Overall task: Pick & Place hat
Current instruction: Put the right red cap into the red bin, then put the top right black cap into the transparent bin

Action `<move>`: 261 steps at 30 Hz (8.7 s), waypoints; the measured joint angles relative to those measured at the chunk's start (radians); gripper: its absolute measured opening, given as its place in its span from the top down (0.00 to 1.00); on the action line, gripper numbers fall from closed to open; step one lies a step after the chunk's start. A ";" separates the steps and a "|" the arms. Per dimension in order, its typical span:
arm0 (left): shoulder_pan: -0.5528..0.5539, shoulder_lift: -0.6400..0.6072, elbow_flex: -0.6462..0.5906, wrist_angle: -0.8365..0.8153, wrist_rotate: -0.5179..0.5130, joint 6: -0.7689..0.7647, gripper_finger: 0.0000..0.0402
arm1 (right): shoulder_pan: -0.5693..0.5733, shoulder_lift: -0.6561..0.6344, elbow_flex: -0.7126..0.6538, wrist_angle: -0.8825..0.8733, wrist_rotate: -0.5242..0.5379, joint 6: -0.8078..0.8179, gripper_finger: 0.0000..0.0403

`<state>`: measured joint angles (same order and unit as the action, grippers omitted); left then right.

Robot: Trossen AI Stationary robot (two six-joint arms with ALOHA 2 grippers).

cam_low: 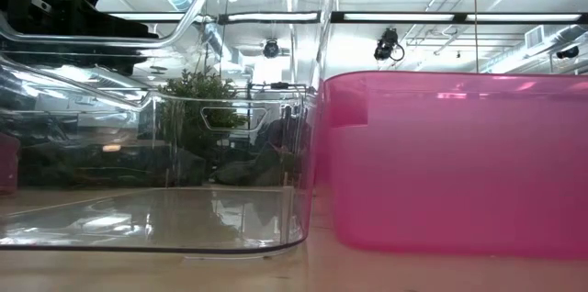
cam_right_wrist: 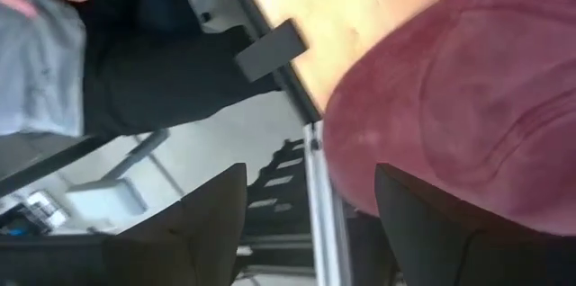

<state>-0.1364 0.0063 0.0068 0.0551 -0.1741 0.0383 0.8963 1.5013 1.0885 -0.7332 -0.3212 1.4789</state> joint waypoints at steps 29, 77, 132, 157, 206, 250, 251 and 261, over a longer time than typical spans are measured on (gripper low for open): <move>0.000 0.000 0.000 0.000 0.000 0.000 0.66 | -0.006 0.042 -0.245 0.109 -0.064 -0.080 0.68; 0.000 0.000 0.000 0.000 0.000 0.000 0.66 | -0.622 0.084 -0.036 0.322 -0.087 -0.737 0.98; 0.000 0.000 0.000 0.000 0.000 0.000 0.66 | -1.127 -0.211 -0.037 -0.073 0.339 -1.377 0.57; 0.000 0.000 0.000 0.000 0.000 0.000 0.66 | -1.691 0.155 -0.037 -0.068 0.392 -1.822 0.34; 0.000 0.000 0.000 0.000 0.000 0.000 0.66 | -0.780 -0.154 -0.037 0.728 0.226 -0.982 0.99; 0.000 0.000 0.000 0.000 0.003 0.000 0.66 | -0.569 0.314 0.344 0.529 0.471 -0.699 0.97; 0.000 0.000 0.000 0.000 0.003 0.000 0.66 | -0.569 0.314 0.344 0.528 0.471 -0.702 0.96; 0.000 0.000 0.000 0.000 0.003 0.000 0.66 | -0.569 0.314 0.344 0.528 0.500 -0.717 0.84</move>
<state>-0.1365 0.0063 0.0070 0.0555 -0.1715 0.0383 0.3275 1.8156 1.4330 -0.2050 0.1784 0.7616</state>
